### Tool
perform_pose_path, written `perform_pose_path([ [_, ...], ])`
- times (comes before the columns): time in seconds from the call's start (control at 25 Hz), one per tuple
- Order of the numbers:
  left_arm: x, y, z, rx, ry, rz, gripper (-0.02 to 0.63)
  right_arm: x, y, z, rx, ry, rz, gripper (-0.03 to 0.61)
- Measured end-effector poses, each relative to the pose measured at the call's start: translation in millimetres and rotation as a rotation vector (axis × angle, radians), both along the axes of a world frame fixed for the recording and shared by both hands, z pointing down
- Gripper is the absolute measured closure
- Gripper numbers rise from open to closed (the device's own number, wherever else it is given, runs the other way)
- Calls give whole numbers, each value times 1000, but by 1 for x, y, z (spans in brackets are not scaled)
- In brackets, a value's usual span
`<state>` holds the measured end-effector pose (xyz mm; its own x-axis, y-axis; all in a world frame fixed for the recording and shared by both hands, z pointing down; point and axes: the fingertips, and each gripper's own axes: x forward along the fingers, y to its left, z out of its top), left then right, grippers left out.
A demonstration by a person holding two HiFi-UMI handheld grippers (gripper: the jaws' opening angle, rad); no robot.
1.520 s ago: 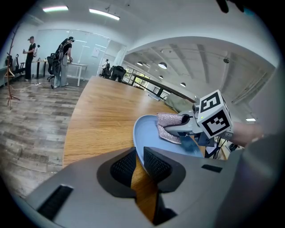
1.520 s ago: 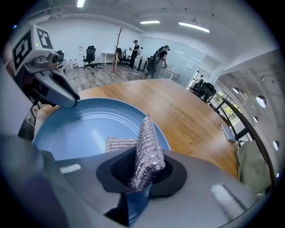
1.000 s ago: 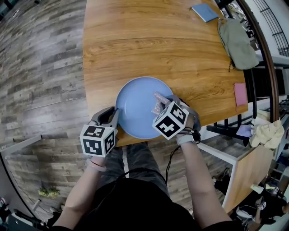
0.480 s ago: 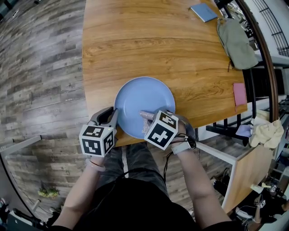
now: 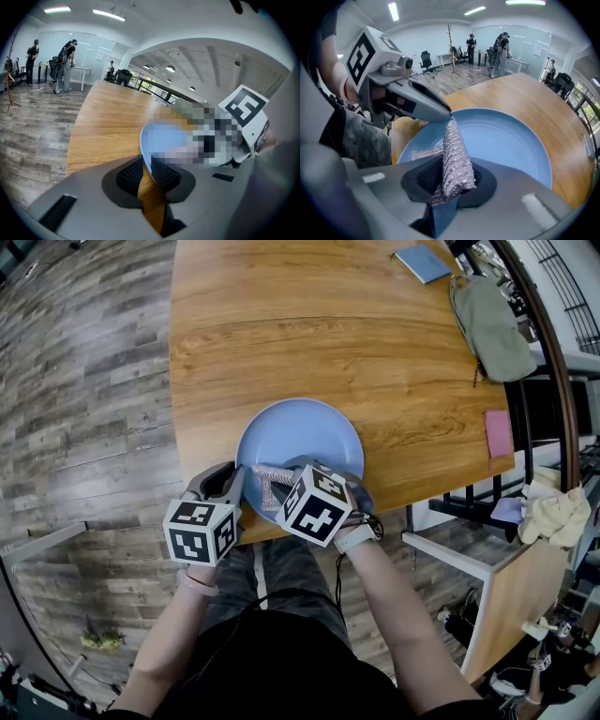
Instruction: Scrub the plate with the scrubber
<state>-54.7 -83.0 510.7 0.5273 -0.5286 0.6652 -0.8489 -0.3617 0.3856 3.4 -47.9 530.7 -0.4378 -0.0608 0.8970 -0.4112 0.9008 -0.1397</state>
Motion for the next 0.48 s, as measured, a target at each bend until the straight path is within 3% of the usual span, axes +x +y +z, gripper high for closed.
perform_pose_path([
  [0.2,-1,0,0,1,2,-2,568,-16,-27,-2,72,-79,69,506],
  [0.48,0,1,-1,3,2,-6,568,-16,-70,-5,204,-92,130,506],
])
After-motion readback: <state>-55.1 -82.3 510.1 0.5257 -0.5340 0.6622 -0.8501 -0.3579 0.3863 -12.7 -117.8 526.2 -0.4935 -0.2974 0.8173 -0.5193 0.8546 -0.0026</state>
